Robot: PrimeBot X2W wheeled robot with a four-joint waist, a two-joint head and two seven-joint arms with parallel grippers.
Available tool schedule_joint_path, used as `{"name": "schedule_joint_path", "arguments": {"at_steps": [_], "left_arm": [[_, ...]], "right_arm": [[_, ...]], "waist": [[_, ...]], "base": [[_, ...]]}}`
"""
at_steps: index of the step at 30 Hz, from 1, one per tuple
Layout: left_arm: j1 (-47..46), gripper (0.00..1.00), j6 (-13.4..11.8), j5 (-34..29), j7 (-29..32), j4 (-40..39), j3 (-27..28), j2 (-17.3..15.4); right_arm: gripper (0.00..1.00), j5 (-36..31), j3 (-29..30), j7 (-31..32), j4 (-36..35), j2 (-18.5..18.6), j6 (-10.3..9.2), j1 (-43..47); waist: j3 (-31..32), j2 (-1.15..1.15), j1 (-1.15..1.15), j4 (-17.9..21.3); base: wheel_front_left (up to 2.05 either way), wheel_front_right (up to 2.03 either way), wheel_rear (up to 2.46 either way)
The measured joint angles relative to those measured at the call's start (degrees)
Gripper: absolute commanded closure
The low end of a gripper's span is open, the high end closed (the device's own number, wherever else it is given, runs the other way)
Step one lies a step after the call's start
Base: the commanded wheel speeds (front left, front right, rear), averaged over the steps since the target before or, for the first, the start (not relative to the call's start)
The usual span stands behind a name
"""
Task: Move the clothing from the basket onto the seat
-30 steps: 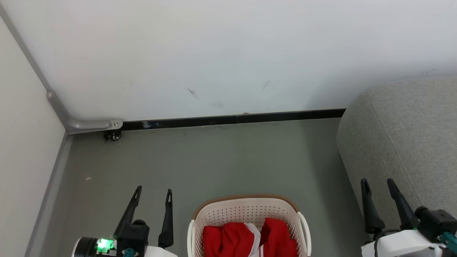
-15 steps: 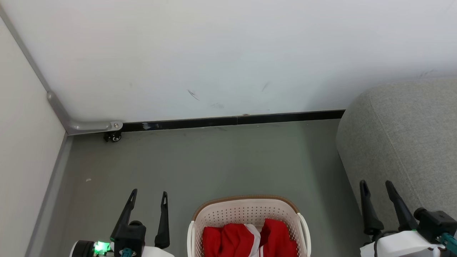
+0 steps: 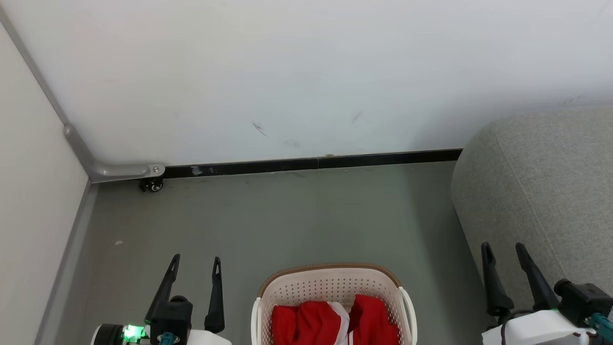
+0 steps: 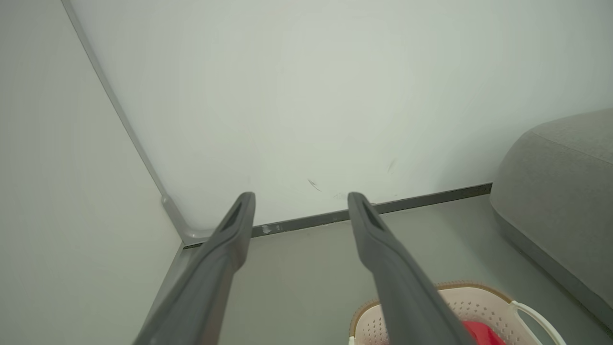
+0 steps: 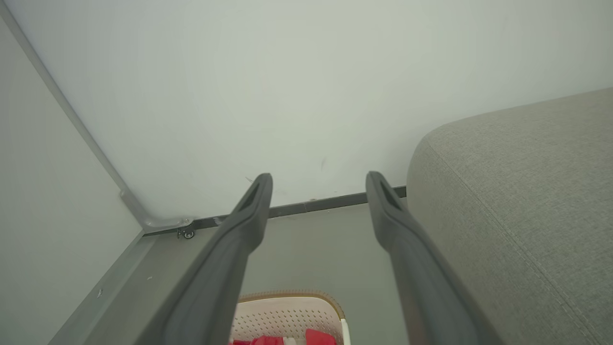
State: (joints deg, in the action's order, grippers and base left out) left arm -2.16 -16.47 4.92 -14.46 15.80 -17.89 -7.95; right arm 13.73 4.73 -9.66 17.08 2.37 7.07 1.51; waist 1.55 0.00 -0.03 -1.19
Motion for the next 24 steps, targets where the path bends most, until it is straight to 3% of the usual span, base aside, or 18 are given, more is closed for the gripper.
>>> {"name": "schedule_joint_path", "arguments": {"at_steps": [24], "left_arm": [[-0.05,0.00,0.20,-0.13,0.00,0.21,-0.21,0.20]], "right_arm": [[0.00,-0.02,-0.93,0.00,0.01,0.00,0.00,0.01]], "waist": [[-0.59,0.00,0.00,0.22]], "base": [[0.00,0.00,0.00]]}}
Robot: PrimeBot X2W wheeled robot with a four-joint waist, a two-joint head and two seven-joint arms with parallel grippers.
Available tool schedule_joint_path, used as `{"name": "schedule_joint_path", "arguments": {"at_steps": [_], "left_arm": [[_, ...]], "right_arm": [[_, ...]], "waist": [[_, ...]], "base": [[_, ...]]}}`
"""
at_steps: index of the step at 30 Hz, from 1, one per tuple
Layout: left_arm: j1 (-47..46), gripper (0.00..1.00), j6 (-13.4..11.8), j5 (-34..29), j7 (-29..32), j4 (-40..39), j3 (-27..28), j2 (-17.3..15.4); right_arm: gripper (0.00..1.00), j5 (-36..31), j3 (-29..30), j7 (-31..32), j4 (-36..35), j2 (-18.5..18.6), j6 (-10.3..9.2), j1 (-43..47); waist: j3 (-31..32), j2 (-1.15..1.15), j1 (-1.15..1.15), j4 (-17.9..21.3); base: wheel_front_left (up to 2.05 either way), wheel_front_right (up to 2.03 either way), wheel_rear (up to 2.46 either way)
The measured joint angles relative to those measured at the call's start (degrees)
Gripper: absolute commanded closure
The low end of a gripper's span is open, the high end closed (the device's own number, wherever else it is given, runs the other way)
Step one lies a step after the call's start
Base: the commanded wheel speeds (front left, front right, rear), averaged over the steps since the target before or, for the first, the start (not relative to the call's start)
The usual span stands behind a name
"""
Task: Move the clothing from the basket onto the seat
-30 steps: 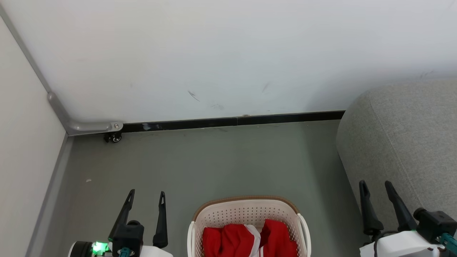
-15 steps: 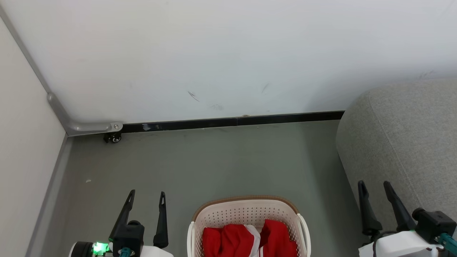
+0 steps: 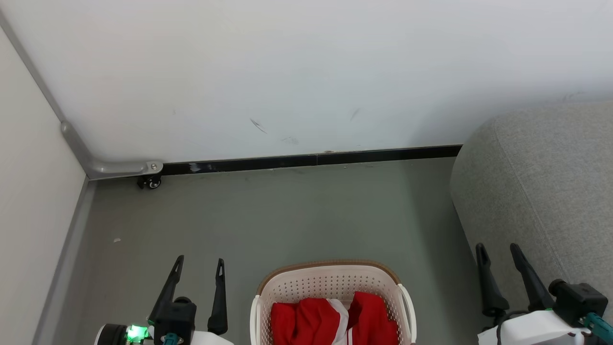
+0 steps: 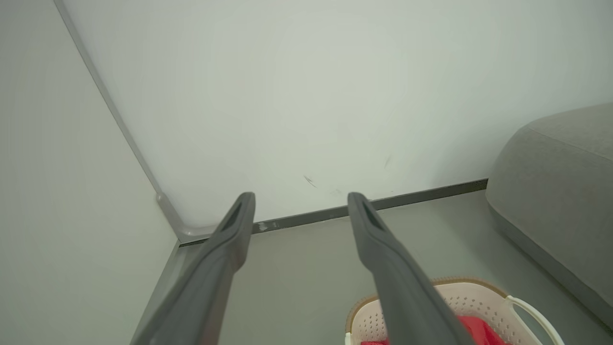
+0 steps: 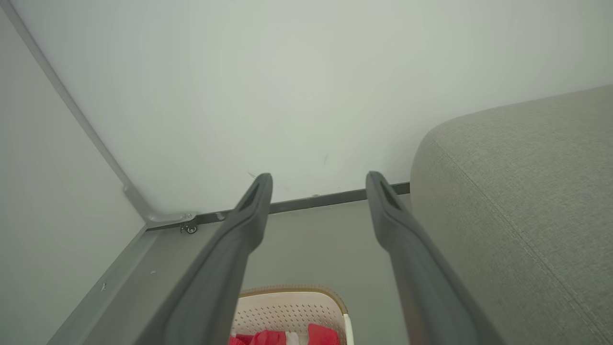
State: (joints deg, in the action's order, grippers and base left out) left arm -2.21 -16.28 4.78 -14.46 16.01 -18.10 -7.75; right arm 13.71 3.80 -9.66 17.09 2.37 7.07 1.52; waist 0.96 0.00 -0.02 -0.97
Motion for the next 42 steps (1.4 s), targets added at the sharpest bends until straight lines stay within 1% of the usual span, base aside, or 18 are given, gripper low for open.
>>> {"name": "schedule_joint_path", "arguments": {"at_steps": [6,13,15,23,27,34,37,42], "left_arm": [[-0.12,0.00,0.75,-0.49,0.00,0.83,-1.04,-0.65],[-1.27,0.00,2.70,-1.80,0.00,2.00,-3.07,-0.77],[-2.18,0.00,2.81,-2.12,0.00,2.30,-3.66,-0.76],[-4.81,0.00,5.25,-3.24,0.00,4.24,-5.95,-0.48],[-6.16,0.00,5.50,-3.76,0.00,4.61,-6.70,-0.33],[-9.25,0.00,6.79,-5.05,-0.01,6.83,-8.14,0.32],[-10.54,0.00,7.23,-5.05,-0.01,8.28,-8.24,0.42],[-12.54,0.00,7.27,-5.02,-0.01,10.32,-7.83,0.63]], "right_arm": [[0.00,-0.01,-0.11,-0.08,-0.21,0.00,0.00,0.00],[0.00,-0.75,1.47,-0.51,-1.56,0.00,0.00,0.01],[0.00,-1.27,1.89,-0.52,-2.03,-0.01,0.00,0.01],[0.00,-2.21,4.04,-1.04,-3.82,-0.05,0.00,-0.04],[0.00,-2.24,4.15,-1.10,-4.30,-0.07,0.00,-0.07],[0.00,-2.23,4.16,-1.54,-6.24,-0.11,0.00,-0.63],[0.00,-2.07,3.88,-1.68,-7.05,-0.12,0.00,-0.96],[0.00,-1.24,3.39,-2.12,-8.24,-0.12,0.00,-2.92]], "waist": [[-0.62,0.00,0.00,0.22],[-1.77,0.00,0.01,0.63],[-2.19,0.00,0.00,0.78],[-4.35,0.00,0.00,1.61],[-5.35,0.00,0.00,1.98],[-8.54,0.00,0.01,3.13],[-9.94,0.00,0.01,3.64],[-12.50,0.00,0.01,4.61]], "base": [[0.00,0.00,0.00],[0.00,0.00,0.00],[0.00,0.00,0.00],[0.00,0.00,0.00],[0.00,0.00,0.00],[0.00,0.00,0.00],[0.00,0.00,0.00],[0.00,0.00,0.00]]}}
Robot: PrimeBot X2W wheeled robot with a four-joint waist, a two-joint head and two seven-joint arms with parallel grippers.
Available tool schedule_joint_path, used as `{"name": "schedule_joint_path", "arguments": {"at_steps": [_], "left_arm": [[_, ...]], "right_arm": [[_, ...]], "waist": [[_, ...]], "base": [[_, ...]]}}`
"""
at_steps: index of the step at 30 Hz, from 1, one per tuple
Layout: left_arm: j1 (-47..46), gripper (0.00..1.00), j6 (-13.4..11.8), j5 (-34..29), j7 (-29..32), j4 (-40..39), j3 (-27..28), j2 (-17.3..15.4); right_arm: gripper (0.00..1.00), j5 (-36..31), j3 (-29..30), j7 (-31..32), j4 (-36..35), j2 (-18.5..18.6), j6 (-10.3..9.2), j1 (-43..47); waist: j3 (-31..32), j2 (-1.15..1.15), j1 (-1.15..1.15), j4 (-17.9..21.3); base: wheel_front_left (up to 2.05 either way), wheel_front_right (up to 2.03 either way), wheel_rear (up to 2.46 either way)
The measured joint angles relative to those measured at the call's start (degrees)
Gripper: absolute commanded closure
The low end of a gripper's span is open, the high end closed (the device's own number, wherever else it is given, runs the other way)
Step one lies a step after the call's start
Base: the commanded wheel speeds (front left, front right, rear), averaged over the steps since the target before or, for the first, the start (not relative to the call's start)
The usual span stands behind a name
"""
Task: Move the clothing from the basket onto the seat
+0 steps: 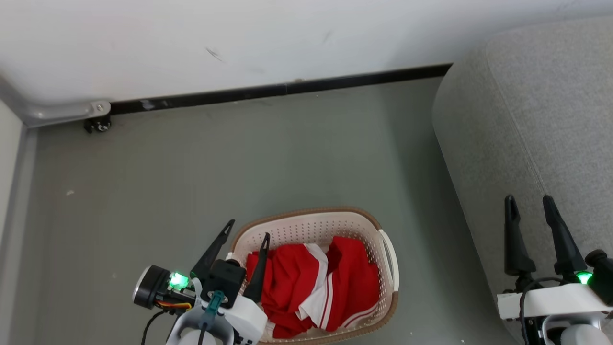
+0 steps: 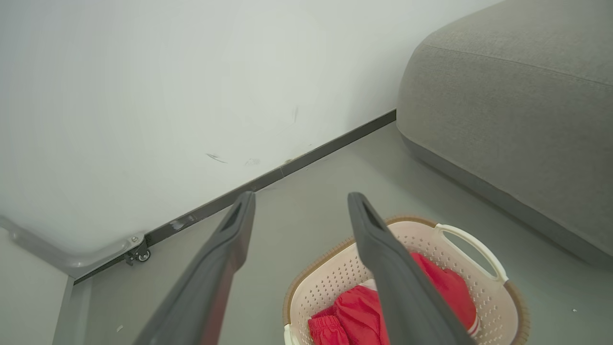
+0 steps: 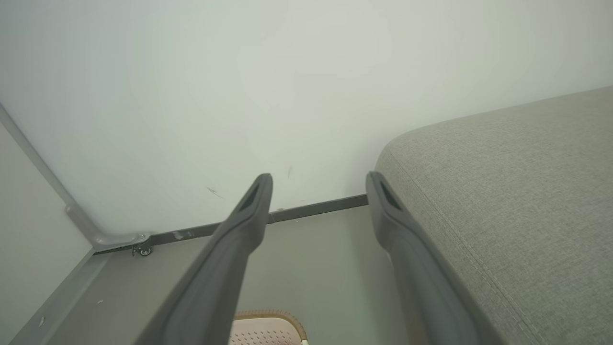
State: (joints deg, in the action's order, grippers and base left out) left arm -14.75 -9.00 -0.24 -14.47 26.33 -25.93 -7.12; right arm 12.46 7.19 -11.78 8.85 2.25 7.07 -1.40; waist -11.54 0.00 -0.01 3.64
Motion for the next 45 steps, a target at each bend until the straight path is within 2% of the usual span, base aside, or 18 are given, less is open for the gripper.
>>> {"name": "schedule_joint_path", "arguments": {"at_steps": [21,36,45], "left_arm": [[-8.00,0.00,-0.02,-0.48,0.00,6.70,1.18,-0.15],[-11.77,0.00,0.07,-3.20,0.00,12.02,-0.78,-1.23],[-14.65,0.00,1.00,-4.66,0.01,15.50,-1.88,-1.86]], "right_arm": [[0.00,4.03,-2.30,-0.92,-1.82,0.02,0.00,-7.42],[0.00,5.77,-4.79,-1.91,-1.45,0.03,0.00,-12.57],[0.00,7.28,-5.94,-2.18,-0.67,0.05,0.00,-15.53]], "waist": [[-12.16,0.00,0.00,5.43],[-19.95,0.00,0.00,9.16],[-23.90,0.00,0.00,11.32]], "base": [[0.00,0.00,0.00],[0.00,0.00,0.00],[0.00,0.00,0.00]]}}
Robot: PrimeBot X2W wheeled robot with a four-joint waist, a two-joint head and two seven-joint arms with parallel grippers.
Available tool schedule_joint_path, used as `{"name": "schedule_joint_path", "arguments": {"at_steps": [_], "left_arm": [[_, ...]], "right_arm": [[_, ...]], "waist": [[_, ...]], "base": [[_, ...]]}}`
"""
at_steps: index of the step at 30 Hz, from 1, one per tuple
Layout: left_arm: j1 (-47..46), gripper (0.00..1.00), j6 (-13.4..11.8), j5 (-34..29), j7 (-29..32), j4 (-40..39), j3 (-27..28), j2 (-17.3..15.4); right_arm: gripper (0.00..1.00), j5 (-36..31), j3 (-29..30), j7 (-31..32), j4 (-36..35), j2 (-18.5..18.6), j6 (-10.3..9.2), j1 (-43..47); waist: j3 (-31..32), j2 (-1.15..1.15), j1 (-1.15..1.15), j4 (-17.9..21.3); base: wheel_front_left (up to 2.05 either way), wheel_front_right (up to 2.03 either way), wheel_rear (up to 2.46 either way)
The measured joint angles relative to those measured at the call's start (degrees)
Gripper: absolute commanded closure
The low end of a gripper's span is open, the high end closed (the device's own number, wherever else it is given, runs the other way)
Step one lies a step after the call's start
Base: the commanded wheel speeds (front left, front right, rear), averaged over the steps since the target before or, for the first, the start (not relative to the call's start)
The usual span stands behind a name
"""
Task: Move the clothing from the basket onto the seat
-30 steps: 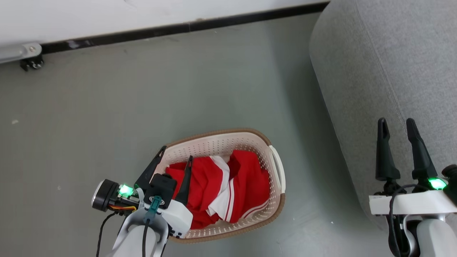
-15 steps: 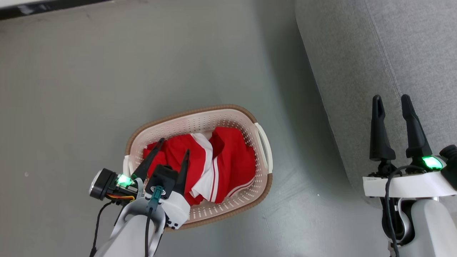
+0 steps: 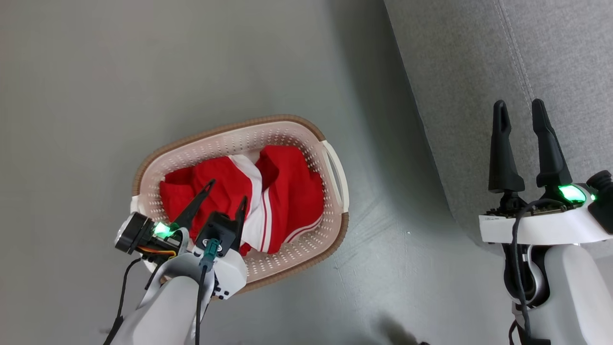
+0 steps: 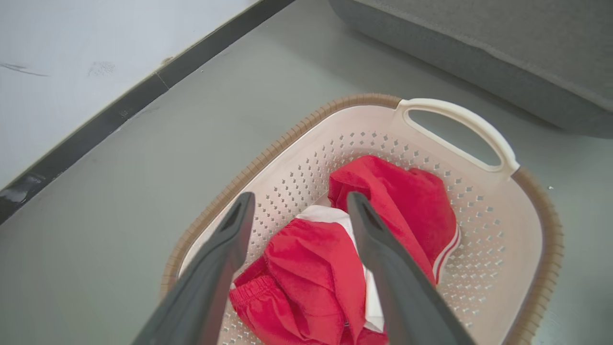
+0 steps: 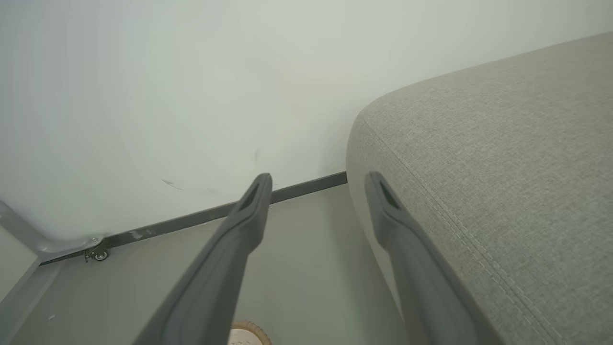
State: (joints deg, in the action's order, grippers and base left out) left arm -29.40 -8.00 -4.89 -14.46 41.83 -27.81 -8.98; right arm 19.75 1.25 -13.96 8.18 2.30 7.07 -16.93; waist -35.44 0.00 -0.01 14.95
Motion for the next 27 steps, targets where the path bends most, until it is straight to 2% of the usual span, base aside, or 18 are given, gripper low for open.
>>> {"name": "schedule_joint_path", "arguments": {"at_steps": [9,27], "left_arm": [[-2.16,0.00,0.92,-1.41,0.41,3.63,-1.32,-0.86],[-6.27,0.00,0.37,-4.54,2.11,9.25,-2.38,-3.45]], "right_arm": [[0.00,1.71,-1.60,-0.25,1.16,0.01,0.00,-2.43],[0.00,5.15,-3.21,-0.43,0.73,0.01,0.00,-6.97]], "waist": [[-3.49,0.00,0.00,2.30],[-9.26,0.00,0.01,6.87]], "base": [[0.00,0.00,0.00],[0.00,0.00,0.00]]}}
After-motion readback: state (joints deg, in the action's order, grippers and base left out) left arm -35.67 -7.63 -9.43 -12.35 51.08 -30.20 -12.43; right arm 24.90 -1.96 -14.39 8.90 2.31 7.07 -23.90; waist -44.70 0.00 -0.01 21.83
